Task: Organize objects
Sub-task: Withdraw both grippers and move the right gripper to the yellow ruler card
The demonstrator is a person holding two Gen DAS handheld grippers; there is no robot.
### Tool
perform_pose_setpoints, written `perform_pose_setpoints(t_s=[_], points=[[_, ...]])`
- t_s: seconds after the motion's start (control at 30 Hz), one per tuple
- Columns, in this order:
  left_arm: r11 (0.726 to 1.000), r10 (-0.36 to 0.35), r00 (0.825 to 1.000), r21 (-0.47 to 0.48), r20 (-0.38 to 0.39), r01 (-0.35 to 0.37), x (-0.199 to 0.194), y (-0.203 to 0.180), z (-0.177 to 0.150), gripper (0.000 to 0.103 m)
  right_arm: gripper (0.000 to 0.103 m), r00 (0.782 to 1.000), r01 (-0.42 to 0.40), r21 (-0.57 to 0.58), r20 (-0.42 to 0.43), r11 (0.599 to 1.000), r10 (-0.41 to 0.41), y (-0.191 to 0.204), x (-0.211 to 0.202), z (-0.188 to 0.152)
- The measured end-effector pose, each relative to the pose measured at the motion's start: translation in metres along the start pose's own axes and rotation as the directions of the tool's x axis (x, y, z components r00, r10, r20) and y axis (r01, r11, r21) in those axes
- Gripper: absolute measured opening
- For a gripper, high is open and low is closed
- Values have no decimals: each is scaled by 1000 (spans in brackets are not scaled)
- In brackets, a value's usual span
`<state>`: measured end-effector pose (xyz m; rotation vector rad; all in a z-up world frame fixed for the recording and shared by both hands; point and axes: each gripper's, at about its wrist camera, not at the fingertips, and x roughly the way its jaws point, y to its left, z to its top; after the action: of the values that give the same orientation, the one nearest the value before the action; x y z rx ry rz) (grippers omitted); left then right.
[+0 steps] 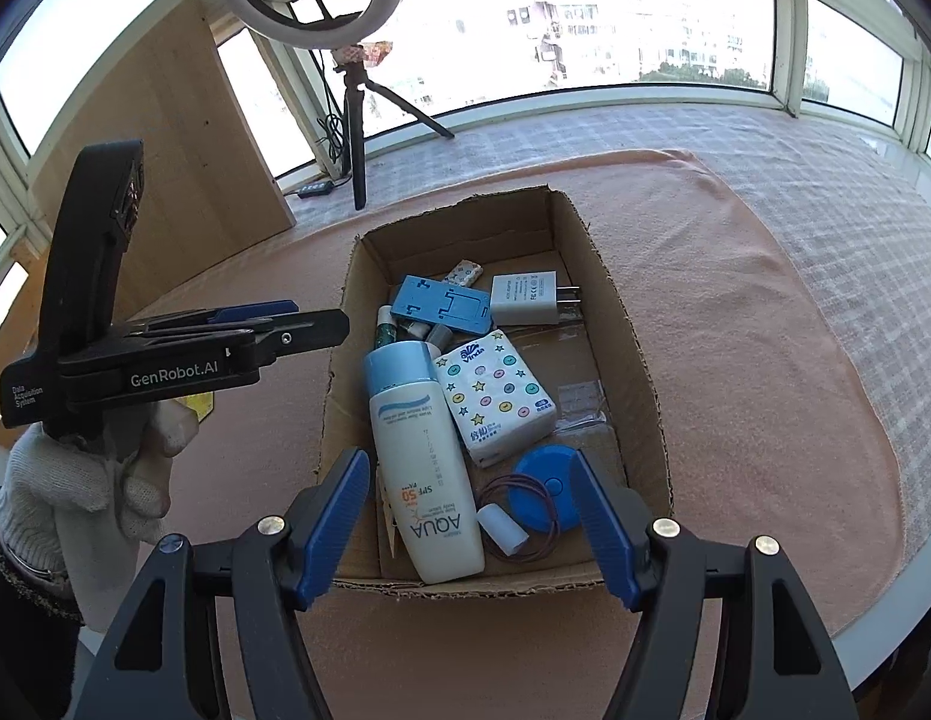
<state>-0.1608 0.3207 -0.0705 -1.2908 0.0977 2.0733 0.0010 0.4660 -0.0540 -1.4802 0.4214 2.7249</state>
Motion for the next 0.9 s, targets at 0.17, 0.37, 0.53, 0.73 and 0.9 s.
perform_pose_setpoints(t_s=[0.17, 0.37, 0.53, 0.73, 0.9], points=[[999, 40, 999, -34, 18, -40, -25, 21, -19, 64, 65, 1000, -14, -25, -8, 1000, 14, 19, 4, 0], [992, 98, 995, -83, 35, -95, -64, 57, -51, 64, 65, 999, -41, -57, -11, 998, 41, 50, 11, 3], [979, 174, 984, -117, 39, -169, -99, 92, -83, 64, 65, 998, -56, -91, -18, 994, 54, 82, 20, 6], [950, 255, 966, -197, 32, -244, -138, 144, -124, 64, 65, 994, -100, -129, -49, 987, 94, 126, 38, 16], [922, 308, 951, -255, 24, -292, -168, 183, -157, 64, 65, 991, -123, -189, -81, 974, 109, 169, 58, 20]])
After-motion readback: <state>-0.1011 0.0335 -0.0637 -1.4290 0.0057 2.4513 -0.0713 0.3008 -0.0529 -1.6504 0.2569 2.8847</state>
